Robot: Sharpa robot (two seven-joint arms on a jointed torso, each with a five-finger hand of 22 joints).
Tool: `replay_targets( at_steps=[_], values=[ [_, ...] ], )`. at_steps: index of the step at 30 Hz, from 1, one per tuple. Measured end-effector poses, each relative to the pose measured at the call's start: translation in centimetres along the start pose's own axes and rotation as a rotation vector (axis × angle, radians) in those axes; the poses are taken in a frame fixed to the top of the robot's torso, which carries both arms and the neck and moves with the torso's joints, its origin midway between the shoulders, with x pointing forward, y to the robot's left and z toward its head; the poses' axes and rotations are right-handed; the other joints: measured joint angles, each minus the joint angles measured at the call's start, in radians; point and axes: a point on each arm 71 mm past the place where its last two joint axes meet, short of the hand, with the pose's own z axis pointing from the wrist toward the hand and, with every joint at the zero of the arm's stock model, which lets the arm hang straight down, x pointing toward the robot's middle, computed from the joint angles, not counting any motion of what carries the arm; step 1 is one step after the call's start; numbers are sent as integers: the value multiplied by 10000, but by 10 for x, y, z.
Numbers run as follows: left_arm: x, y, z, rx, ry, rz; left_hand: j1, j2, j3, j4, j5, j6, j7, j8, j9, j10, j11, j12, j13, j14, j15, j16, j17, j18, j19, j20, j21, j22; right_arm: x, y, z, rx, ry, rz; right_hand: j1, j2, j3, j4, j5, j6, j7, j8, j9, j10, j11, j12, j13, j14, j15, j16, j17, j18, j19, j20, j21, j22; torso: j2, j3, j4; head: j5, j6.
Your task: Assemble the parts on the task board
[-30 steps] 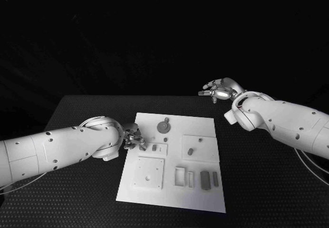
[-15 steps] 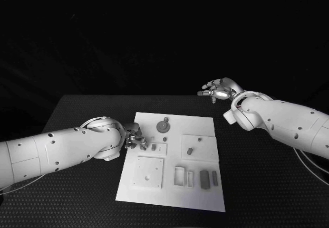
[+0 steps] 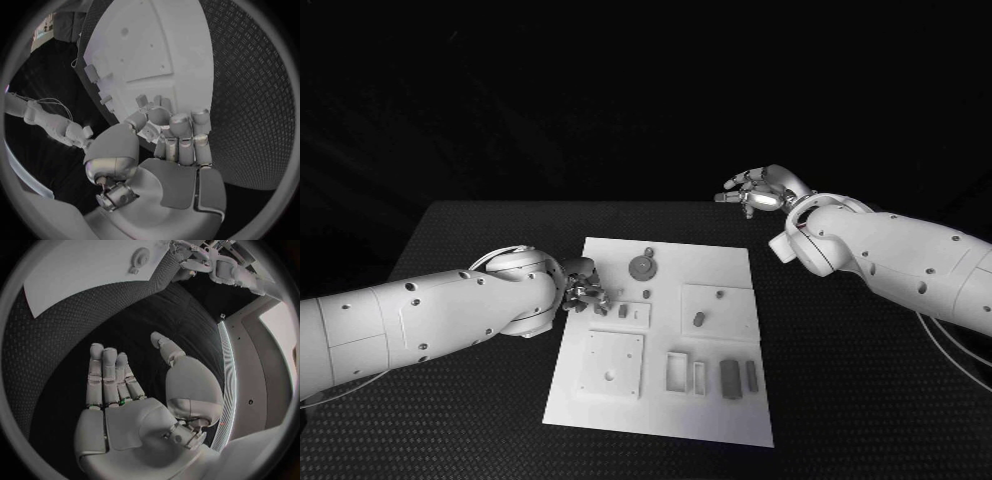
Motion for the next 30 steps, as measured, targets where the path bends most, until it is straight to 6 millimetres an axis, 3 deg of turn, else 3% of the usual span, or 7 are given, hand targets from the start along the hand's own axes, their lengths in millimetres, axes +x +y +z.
replay_targets(
  at_steps=[10,30],
  values=[
    [2,-1,1,21,-63,213,3,2,-2,-1,20,-4,-6,319,6,-1,2,0,-31,-2,3,0,-1,1,0,0,0,-1,0,0,0,5,5,-2,0,0,0,0,0,0,0,0,-9,0,0,0,-11,0,0,0,-10,-6,0,0,0,0,0,5,0,-24,-12],
    [4,-4,-1,131,-184,420,6,3,23,-51,17,-18,-22,318,434,-2,4,44,-136,23,13,-1,-2,1,-1,0,0,-3,-1,-2,-1,27,4,-3,0,0,0,0,0,0,0,0,-18,0,0,0,-29,1,-1,-1,-20,-65,0,0,0,-1,-2,-3,4,-61,12]
  ],
)
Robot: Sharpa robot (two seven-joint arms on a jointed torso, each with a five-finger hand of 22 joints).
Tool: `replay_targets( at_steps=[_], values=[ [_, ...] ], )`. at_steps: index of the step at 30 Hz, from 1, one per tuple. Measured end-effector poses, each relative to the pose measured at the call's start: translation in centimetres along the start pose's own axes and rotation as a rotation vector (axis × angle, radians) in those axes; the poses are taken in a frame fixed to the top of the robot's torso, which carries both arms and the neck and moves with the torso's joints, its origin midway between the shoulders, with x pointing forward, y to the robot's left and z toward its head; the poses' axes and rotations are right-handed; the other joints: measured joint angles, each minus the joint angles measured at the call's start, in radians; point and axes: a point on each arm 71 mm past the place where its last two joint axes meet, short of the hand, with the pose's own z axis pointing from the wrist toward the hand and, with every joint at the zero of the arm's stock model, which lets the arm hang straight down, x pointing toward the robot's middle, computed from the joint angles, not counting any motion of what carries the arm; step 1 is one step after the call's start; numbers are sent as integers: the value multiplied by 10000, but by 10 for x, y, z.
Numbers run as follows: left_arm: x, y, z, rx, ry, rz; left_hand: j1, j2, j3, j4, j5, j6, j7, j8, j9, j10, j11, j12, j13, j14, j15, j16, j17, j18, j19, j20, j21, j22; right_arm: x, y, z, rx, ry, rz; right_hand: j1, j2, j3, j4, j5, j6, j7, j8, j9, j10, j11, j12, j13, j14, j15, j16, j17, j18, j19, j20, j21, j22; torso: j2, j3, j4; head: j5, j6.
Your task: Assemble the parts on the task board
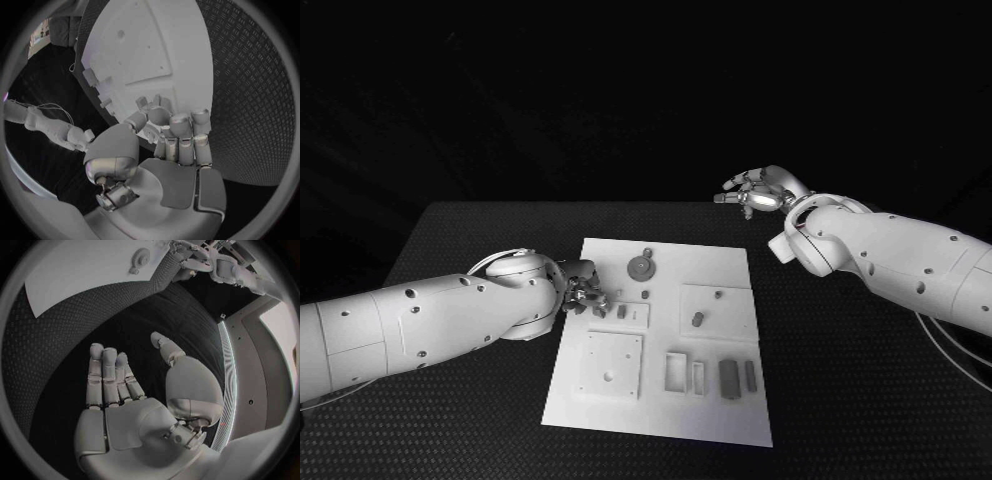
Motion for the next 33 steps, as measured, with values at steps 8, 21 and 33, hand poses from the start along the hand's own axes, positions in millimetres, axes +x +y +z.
replay_targets(
  at_steps=[8,21,33],
  values=[
    [1,1,-5,73,-179,-124,0,0,32,-39,254,-4,-4,134,2,-2,-47,147,-20,3,2,40,-36,0,58,-19,32,0,-1,-2,-1,27,-6,-5,0,0,0,0,0,0,0,50,-3,0,0,0,-11,0,0,0,-11,-8,0,0,0,0,-1,-3,2,4,18],
    [1,11,-11,29,-946,-587,-1,-1,65,-7,541,-34,-34,311,3,-90,-200,326,44,8,8,-7,-142,1,129,-52,35,7,-2,-4,-2,63,-21,-14,0,0,0,0,0,0,0,49,-8,0,0,0,-21,0,-1,0,-22,-30,0,0,0,0,-11,9,13,-34,47],
    [6,13,-15,247,-1691,-924,-2,-93,107,19,503,-42,-42,309,7,-92,-200,374,48,-5,-6,-7,-162,1,184,-69,34,6,-4,-5,-3,80,-40,-21,-40,40,0,0,0,0,0,49,-18,0,0,42,-32,0,-1,38,-28,68,0,0,1,2,-9,6,13,10,31]
  ],
)
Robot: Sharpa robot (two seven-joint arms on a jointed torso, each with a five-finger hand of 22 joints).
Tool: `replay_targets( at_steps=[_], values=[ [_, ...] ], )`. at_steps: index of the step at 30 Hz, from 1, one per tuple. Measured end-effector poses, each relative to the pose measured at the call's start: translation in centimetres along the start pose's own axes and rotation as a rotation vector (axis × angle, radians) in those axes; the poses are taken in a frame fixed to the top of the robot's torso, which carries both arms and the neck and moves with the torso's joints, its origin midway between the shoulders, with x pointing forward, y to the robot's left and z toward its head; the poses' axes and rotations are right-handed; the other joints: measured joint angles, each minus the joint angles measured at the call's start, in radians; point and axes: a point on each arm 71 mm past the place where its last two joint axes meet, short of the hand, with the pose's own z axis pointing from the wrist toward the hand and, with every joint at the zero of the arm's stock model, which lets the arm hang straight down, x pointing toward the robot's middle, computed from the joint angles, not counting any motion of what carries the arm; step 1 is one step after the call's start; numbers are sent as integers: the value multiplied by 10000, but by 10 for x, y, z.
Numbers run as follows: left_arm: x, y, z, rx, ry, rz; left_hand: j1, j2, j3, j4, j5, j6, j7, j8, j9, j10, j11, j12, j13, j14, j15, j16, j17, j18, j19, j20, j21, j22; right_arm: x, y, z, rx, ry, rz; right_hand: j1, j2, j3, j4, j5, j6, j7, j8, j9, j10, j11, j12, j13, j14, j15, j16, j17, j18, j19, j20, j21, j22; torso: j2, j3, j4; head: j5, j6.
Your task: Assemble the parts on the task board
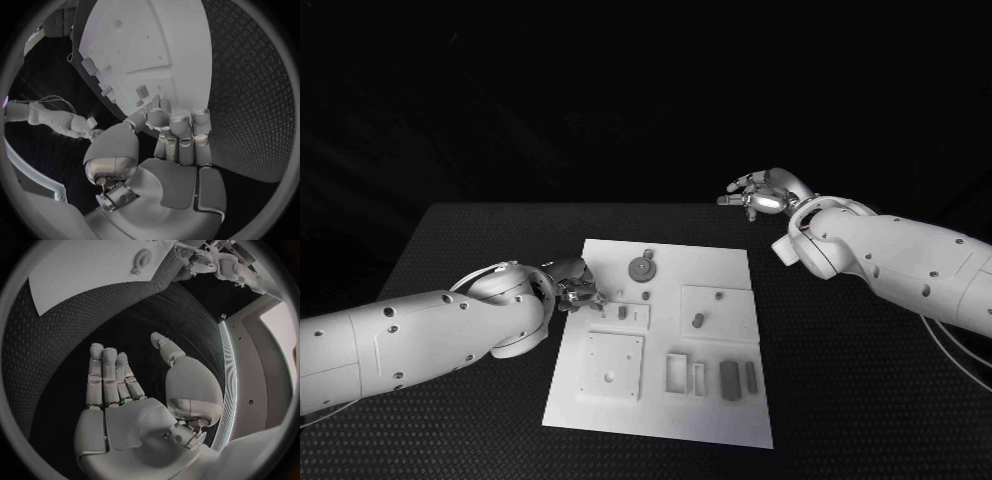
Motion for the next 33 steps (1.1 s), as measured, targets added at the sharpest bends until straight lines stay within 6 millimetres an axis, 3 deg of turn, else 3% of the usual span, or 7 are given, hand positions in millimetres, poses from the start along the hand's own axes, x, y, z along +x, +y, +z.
replay_targets(
  at_steps=[17,33],
  values=[
    [19,-1,1,375,-389,-1,-13,-109,55,45,-38,28,28,-43,293,-4,-2,0,-2,38,-30,0,-15,0,-2,-1,0,-2,1,-1,0,21,20,4,1,-1,0,0,39,0,0,0,-5,0,0,-1,-10,0,0,0,-9,-10,0,0,0,0,11,-1,-12,55,-75],
    [19,-4,4,462,-347,495,-11,-107,63,63,-29,26,25,-85,542,-4,-2,39,-3,42,-27,0,-29,0,-3,-1,-1,-4,2,-1,0,23,33,8,1,-1,0,0,39,0,0,0,-8,0,0,-3,-21,0,0,-1,-19,-67,0,0,0,-1,12,-3,-18,42,-122]
  ],
)
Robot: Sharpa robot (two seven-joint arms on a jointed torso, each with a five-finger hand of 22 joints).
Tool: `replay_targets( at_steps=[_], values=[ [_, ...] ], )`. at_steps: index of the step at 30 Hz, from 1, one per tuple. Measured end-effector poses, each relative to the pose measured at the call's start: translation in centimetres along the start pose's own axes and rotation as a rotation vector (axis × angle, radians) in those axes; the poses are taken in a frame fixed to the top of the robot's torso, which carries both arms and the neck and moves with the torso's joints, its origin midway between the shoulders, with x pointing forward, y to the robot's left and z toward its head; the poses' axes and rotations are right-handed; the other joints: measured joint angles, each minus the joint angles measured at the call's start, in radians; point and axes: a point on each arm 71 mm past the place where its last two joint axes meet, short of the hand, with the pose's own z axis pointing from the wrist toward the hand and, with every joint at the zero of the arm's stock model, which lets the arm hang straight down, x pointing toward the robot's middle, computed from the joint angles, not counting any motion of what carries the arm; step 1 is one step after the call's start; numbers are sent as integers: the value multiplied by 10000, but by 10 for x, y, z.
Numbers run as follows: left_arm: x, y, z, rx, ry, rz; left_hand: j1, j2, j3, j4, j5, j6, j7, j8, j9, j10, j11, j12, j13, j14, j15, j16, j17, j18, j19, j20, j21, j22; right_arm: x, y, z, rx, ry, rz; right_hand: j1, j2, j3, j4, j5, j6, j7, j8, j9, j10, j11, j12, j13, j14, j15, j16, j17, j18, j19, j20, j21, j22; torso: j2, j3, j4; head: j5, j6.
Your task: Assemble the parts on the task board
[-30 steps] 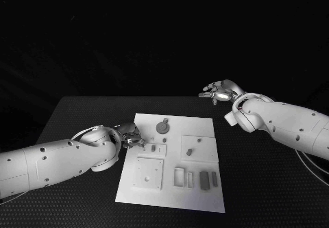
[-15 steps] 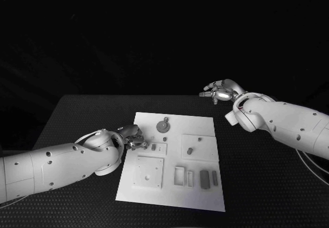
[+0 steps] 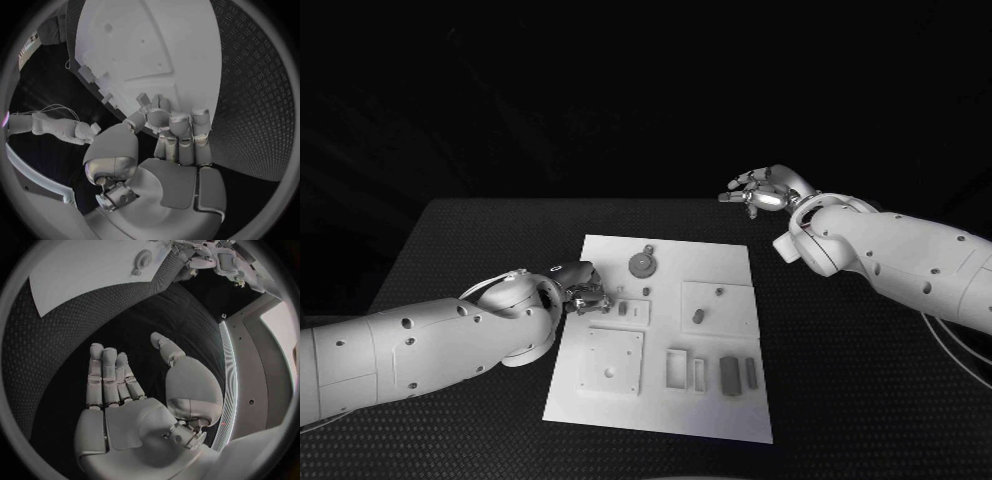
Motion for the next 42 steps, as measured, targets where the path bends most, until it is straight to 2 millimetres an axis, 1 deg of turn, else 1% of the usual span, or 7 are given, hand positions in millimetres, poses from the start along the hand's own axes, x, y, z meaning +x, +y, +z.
replay_targets(
  at_steps=[2,23,24,28,36,38,42],
  values=[
    [0,0,0,-1,-8,38,39,-39,-1,1,38,0,-1,10,-11,0,0,0,0,1,0,0,0,0,0,0,0,0,0,0,0,0,1,0,0,0,0,0,0,0,0,0,0,0,0,0,0,0,0,0,0,-1,0,0,0,0,0,0,0,-1,0],
    [-1,2,0,-87,101,353,39,-38,-33,29,81,38,36,16,-20,-1,0,0,-2,21,17,0,-10,0,-1,-1,0,-2,1,0,0,8,17,4,0,0,0,0,0,0,0,0,-10,0,0,-1,-19,0,0,0,-19,-24,0,0,0,0,-3,-6,11,-19,-17],
    [-1,2,0,-89,105,363,39,-38,-34,29,81,38,35,30,-20,-1,1,0,-2,21,18,0,-10,0,-1,-1,0,-2,1,0,0,9,17,3,0,-1,0,0,0,0,0,0,-9,0,0,-1,-25,0,0,0,-20,-70,0,0,0,0,-3,-5,11,-19,-17],
    [-1,2,1,-90,116,392,39,-39,-51,38,79,36,35,52,-21,-1,1,0,-2,22,18,0,-10,0,-1,0,0,-2,1,-1,0,10,18,3,0,0,0,0,0,0,0,0,-15,-36,-36,39,-28,0,0,0,-19,2,0,0,0,0,-5,-6,9,-24,-19],
    [-2,1,1,-100,172,481,40,-39,-43,72,120,33,31,55,-19,-1,1,0,-3,-2,-6,0,-9,0,-1,0,-1,-2,1,-1,0,12,21,4,0,-1,0,0,0,0,0,0,-19,-36,-36,40,-38,0,0,0,-29,57,0,0,0,-1,-6,1,1,-24,-12],
    [-2,1,1,-104,193,504,88,-87,-44,73,128,33,30,57,-5,-1,1,-1,-3,-1,-6,-39,-22,1,-1,-1,-1,-3,1,-1,0,13,20,3,0,0,0,0,0,0,0,0,-18,-36,-36,40,-38,0,0,0,-29,61,0,0,0,-2,-6,6,1,-24,-12],
    [-2,1,2,-117,235,543,88,-87,-44,73,130,68,40,84,0,-1,1,22,-15,15,-22,-39,-30,-1,-1,0,-1,-3,1,-1,0,15,19,3,0,-1,0,0,0,0,0,0,-18,-36,-36,40,-38,0,0,0,-28,63,0,0,0,-2,-6,7,0,-25,-19]
  ],
)
